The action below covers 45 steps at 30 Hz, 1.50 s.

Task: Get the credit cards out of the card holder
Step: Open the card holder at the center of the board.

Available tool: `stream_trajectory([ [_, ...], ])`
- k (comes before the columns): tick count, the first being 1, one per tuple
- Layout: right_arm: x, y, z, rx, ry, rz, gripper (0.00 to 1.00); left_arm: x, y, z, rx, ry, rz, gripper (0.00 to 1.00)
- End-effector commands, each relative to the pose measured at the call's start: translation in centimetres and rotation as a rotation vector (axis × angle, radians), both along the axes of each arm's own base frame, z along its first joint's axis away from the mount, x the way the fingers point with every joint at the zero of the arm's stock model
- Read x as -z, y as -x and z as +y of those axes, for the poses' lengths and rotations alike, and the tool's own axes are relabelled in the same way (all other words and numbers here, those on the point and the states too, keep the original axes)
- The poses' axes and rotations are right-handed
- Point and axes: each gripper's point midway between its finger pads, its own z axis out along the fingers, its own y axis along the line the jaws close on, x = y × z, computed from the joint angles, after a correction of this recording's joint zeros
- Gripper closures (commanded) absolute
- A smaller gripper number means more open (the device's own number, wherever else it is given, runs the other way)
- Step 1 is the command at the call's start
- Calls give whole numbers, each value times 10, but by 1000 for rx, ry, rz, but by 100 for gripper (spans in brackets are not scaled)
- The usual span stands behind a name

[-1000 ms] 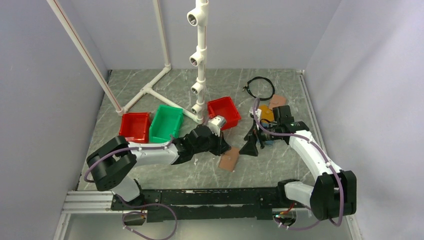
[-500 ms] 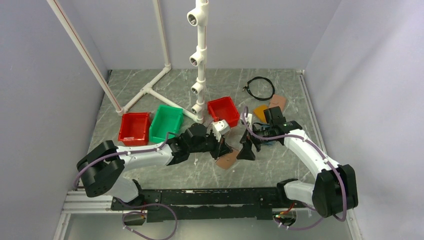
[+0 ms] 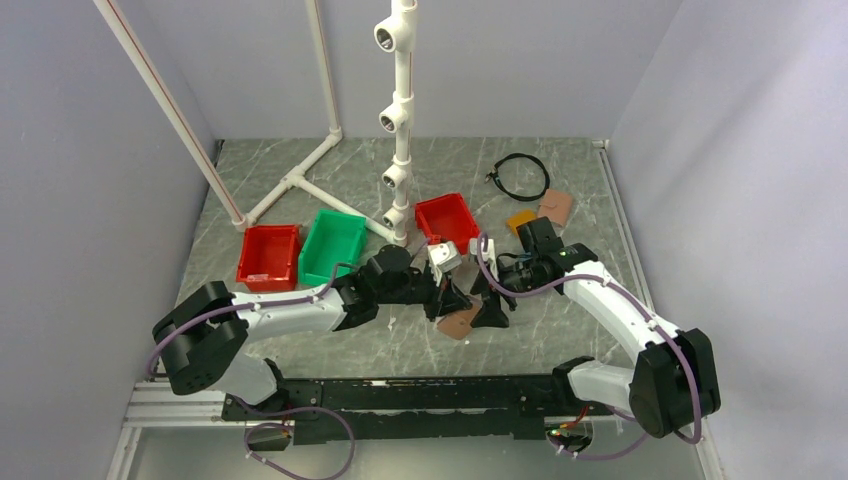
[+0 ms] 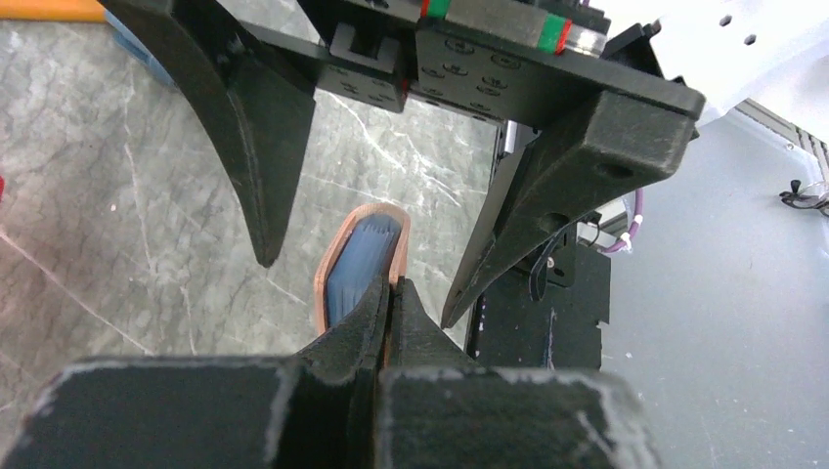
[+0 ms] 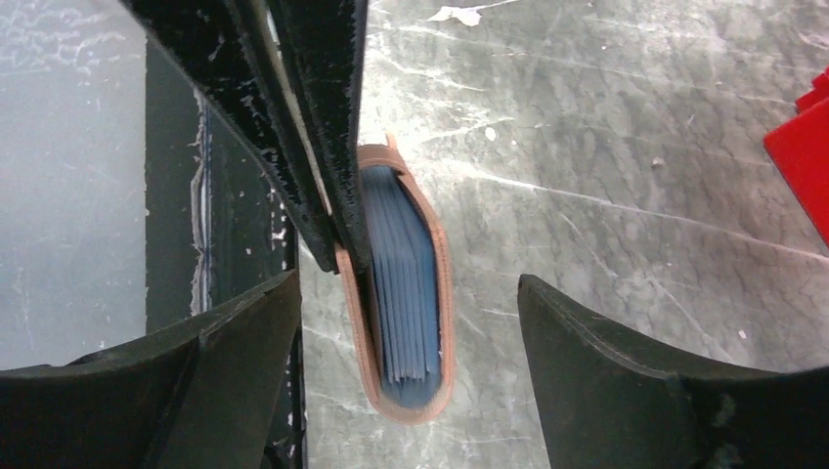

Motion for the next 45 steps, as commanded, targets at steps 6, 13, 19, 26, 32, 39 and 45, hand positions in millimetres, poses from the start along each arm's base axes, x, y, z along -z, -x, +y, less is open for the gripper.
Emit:
stream_trajectory([
  [6,-27,8,10,-84,-94,-32,53,-56,-1,-4,1,154,-84,100],
  [13,-35,12,12,-95,-115,-4,100,-59,-8,0,-62,155,-75,98],
  [19,-41,7,14,-52,-111,33,100,-69,-28,33,-291,173,-47,26],
  [26,-36,-17,14,137,-74,164,100,-49,-26,75,-464,109,89,1],
  [32,-26,-32,12,266,-21,316,100,-33,-17,67,-461,-5,249,16],
  [39,-28,-47,5,384,-34,368,100,-13,-15,45,-551,-145,241,22],
  [45,-28,-49,3,404,-49,402,100,4,-28,30,-637,-212,264,37],
])
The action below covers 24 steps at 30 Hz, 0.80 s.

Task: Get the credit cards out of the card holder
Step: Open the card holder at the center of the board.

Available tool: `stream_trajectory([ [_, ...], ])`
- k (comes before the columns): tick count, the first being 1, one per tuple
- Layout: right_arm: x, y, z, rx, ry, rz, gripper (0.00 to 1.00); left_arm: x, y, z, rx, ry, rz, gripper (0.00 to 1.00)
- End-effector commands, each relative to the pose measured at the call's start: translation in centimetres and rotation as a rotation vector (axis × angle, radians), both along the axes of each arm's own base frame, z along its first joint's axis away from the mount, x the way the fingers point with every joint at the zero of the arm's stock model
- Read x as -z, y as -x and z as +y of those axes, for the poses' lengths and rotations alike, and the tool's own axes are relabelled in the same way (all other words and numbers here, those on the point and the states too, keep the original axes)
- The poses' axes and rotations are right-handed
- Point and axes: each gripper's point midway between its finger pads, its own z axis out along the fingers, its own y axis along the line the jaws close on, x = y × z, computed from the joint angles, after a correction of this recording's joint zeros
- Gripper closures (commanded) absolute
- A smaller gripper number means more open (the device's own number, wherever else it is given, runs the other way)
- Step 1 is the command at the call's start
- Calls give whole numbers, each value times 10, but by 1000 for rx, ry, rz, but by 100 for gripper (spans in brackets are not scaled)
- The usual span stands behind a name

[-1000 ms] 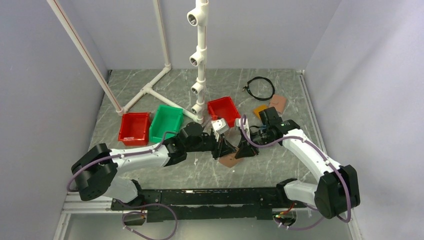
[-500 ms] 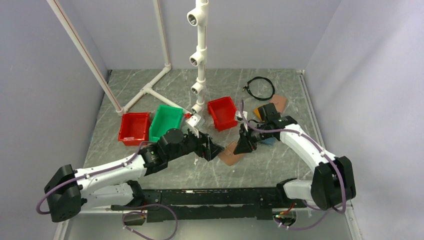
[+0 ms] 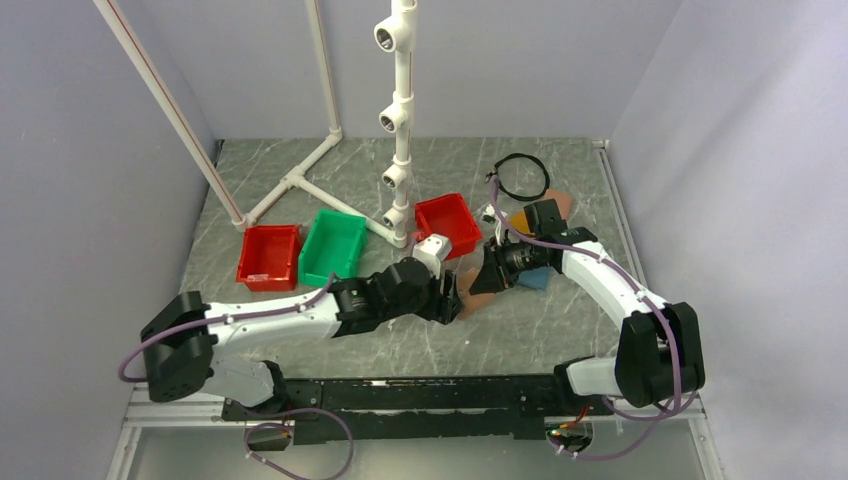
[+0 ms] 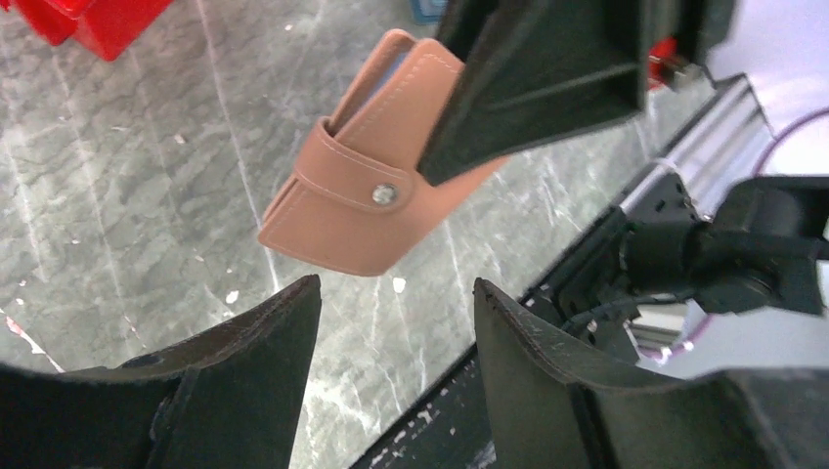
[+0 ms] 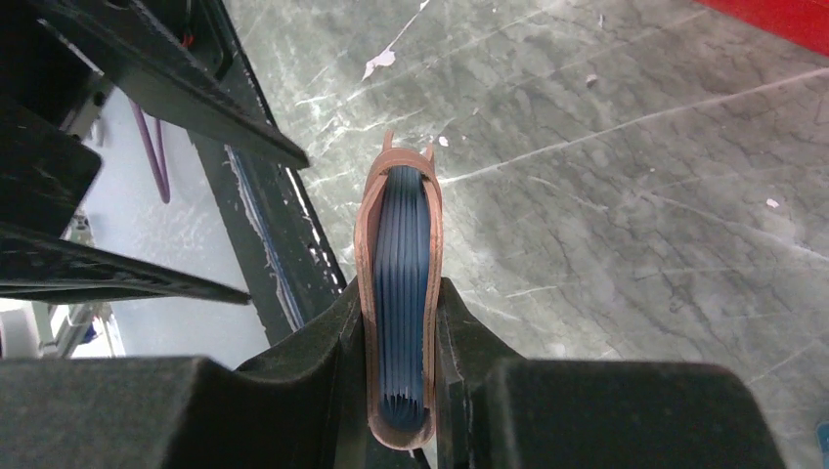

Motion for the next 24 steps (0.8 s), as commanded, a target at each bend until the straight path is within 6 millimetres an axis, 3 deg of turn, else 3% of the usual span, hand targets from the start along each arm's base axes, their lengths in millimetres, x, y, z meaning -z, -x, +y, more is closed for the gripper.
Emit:
stream_trajectory([
  [1,-22,-10,6,14,-59,-37,100,-4,-21,-7,-117,-35,-11,36],
  [6,-22,-10,6,14,-61,-38,100,-3,-35,-13,-180,-107,-34,36],
  [13,-22,-11,6,17,-54,-43,100,2,-34,-27,-163,-129,-18,41],
  [24,-23,-10,6,13,-59,-40,100,21,-37,-22,-201,-287,-28,48],
])
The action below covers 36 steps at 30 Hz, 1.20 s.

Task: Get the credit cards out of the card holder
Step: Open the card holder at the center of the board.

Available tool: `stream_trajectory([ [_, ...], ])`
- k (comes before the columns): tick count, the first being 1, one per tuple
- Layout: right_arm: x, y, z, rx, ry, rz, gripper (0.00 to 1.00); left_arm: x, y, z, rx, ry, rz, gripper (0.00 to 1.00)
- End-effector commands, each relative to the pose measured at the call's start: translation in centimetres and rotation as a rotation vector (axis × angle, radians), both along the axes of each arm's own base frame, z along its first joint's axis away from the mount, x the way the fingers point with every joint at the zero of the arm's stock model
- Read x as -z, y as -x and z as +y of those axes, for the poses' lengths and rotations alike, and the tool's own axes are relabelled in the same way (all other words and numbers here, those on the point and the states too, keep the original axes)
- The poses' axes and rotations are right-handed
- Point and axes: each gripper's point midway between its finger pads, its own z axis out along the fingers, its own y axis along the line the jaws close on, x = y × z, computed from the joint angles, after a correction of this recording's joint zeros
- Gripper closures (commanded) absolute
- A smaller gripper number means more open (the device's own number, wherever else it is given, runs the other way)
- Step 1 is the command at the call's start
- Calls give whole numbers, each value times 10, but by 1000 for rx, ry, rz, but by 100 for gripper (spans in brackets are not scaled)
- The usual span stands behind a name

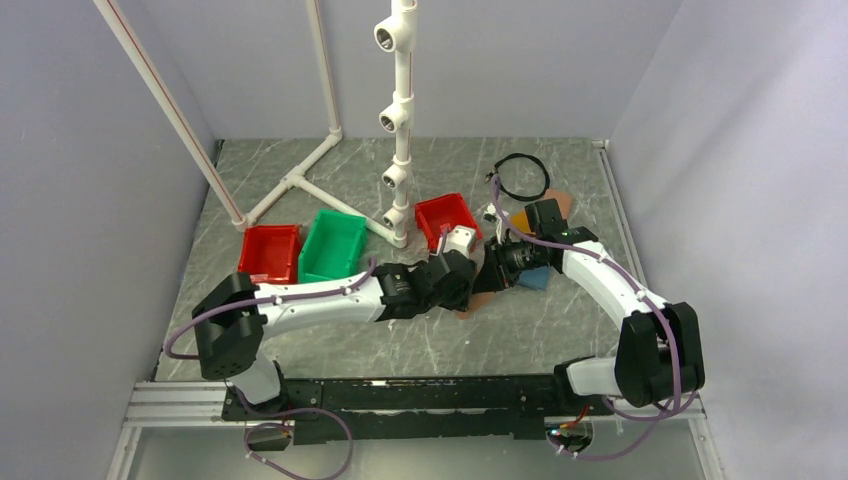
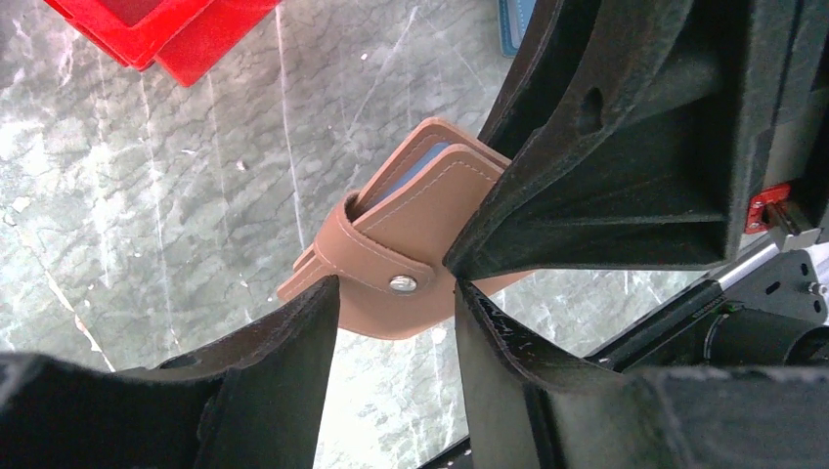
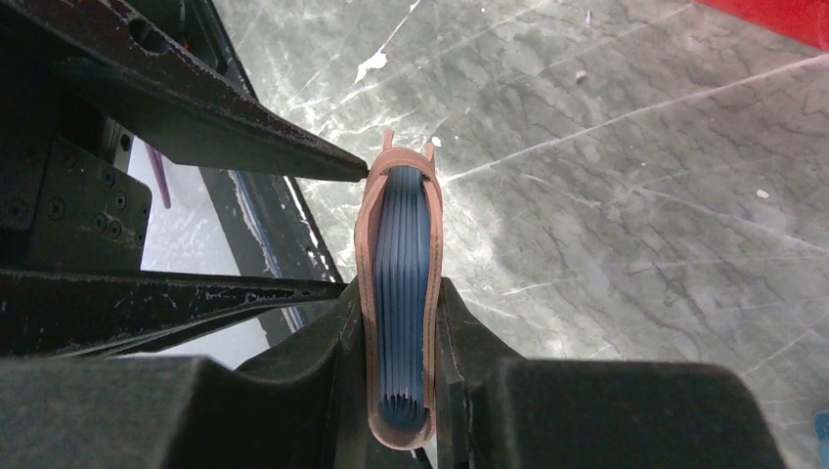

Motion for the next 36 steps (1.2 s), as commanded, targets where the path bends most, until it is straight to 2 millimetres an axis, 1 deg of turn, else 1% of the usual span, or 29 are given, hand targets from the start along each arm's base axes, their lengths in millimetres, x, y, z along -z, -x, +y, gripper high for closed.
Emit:
stream_trajectory([
  [1,-23,-7,8,-19,-63,-58,100,0,-7,4,-49,-73,-26,48],
  [5,-25,-4,9,-31,-79,-52,100,4,-13,8,-63,-134,-50,47],
  [7,-25,-4,10,-34,-82,-49,100,5,-14,6,-40,-153,-62,47],
  [12,-25,-3,10,-37,-85,-47,100,4,-11,3,21,-148,-78,53],
  [16,-26,-3,10,-39,-87,-47,100,-4,-5,0,91,-84,-111,55],
  [19,-27,-2,10,-44,-91,-48,100,-11,-5,1,105,-63,-144,54],
  [24,-28,0,11,-54,-103,-44,100,-13,-15,3,81,-111,-176,53],
  [29,-28,1,11,-56,-104,-43,100,-12,-24,4,54,-150,-208,55],
  [32,-27,1,11,-58,-103,-37,100,-11,-28,8,32,-174,-222,59],
  [35,-26,1,11,-59,-102,-36,100,-13,-30,12,20,-179,-234,68],
  [36,-26,1,11,-57,-101,-36,100,-14,-30,15,10,-173,-236,79],
])
